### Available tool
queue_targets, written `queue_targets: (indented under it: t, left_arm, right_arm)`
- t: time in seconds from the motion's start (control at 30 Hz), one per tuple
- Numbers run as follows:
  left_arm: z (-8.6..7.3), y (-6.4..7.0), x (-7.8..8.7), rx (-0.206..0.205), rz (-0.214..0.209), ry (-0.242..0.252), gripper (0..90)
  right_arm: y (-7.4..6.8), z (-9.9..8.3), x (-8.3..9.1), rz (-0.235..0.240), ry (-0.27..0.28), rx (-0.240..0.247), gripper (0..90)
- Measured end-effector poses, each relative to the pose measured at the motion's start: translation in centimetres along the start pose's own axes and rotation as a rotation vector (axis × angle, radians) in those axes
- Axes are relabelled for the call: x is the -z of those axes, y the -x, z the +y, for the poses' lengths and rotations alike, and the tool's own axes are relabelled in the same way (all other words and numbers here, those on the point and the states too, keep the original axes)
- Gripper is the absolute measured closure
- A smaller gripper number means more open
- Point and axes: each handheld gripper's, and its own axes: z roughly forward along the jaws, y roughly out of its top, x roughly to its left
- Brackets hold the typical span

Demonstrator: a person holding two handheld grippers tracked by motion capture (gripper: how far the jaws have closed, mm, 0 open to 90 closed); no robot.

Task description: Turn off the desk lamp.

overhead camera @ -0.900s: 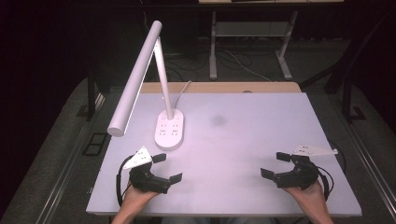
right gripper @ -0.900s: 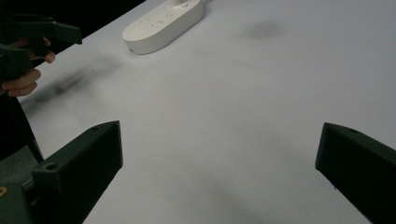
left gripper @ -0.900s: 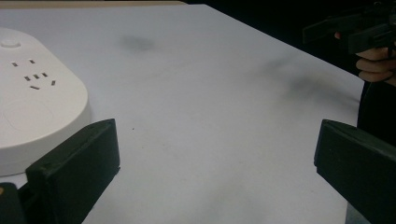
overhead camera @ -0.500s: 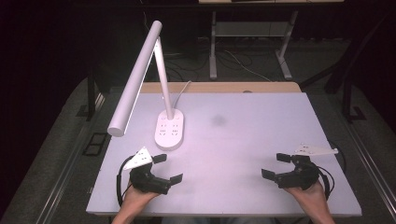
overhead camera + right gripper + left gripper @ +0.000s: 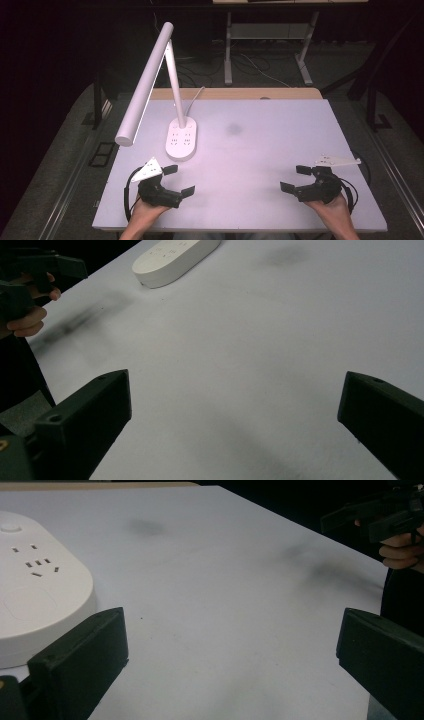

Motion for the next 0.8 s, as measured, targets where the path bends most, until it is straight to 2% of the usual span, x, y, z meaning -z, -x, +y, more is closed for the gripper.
queue_targets:
  t: [0.37,0.8]
  left_arm:
    - [0.0,0.1,0.0,0.001,0.0,0.005,0.0]
    - [-0.1,0.0,0.0,-0.002,0.003,-0.003,0.0]
  right_arm:
    - [0.1,0.3,-0.3,0.006,-0.036,0.011,0.6]
    - [-0.4,1.8,-1.0,0.034,-0.074,0.032,0.6]
